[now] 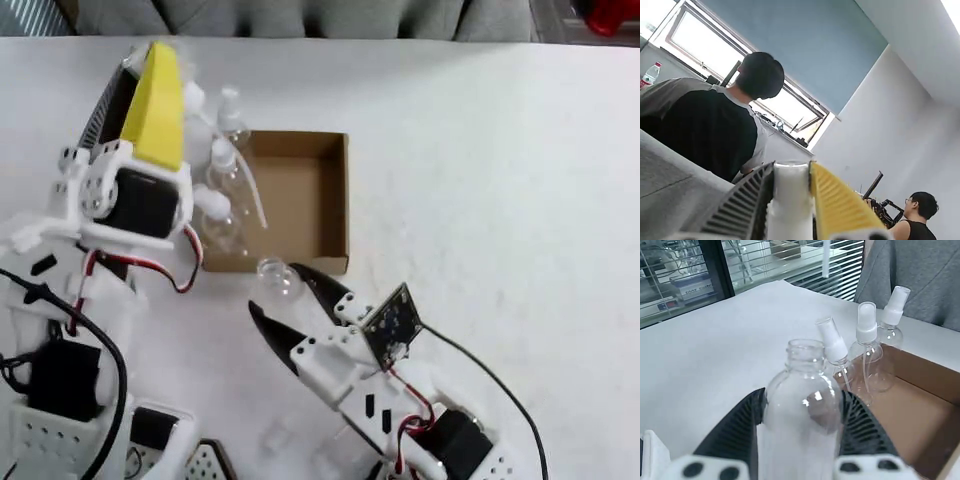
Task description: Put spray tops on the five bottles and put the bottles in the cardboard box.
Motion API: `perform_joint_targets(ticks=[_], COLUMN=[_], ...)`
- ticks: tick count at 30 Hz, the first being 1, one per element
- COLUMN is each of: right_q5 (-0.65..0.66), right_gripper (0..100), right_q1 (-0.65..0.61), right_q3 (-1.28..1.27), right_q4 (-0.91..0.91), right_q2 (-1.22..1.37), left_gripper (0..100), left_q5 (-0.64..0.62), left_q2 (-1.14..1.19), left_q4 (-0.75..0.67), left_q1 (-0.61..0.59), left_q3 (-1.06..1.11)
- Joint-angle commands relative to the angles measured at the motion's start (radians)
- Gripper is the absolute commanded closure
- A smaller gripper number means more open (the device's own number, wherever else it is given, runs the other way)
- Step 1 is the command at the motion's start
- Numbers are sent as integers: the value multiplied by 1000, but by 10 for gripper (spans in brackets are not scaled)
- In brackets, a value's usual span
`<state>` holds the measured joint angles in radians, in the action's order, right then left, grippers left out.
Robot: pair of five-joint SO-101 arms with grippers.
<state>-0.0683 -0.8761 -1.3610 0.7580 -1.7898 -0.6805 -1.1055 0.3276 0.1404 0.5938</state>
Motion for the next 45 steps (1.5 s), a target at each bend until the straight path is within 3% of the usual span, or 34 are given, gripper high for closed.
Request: perform_joint_targets(ticks=[1,13,27,38,42,45], right_q5=[-3,-3,-3,-3,-3,-3], right_gripper=[982,982,982,982,982,982], right_q1=[-4,-4,-4,-4,-2,-2], right_q3=[8,0,-6,-6,-6,-6], right_q4=[-13,-15,-18,-19,-19,-19], right_q2=[-5,-5,-5,-5,-5,-5], left_gripper=[979,979,979,979,979,979], left_q5=[12,12,12,9,-43,-28], left_q2=[-4,-251,-257,-274,-341,-421], left_q4=[-32,-25,25,-18,14,120], left_q1=[19,42,42,48,81,156], left_q3=[46,203,213,390,400,408])
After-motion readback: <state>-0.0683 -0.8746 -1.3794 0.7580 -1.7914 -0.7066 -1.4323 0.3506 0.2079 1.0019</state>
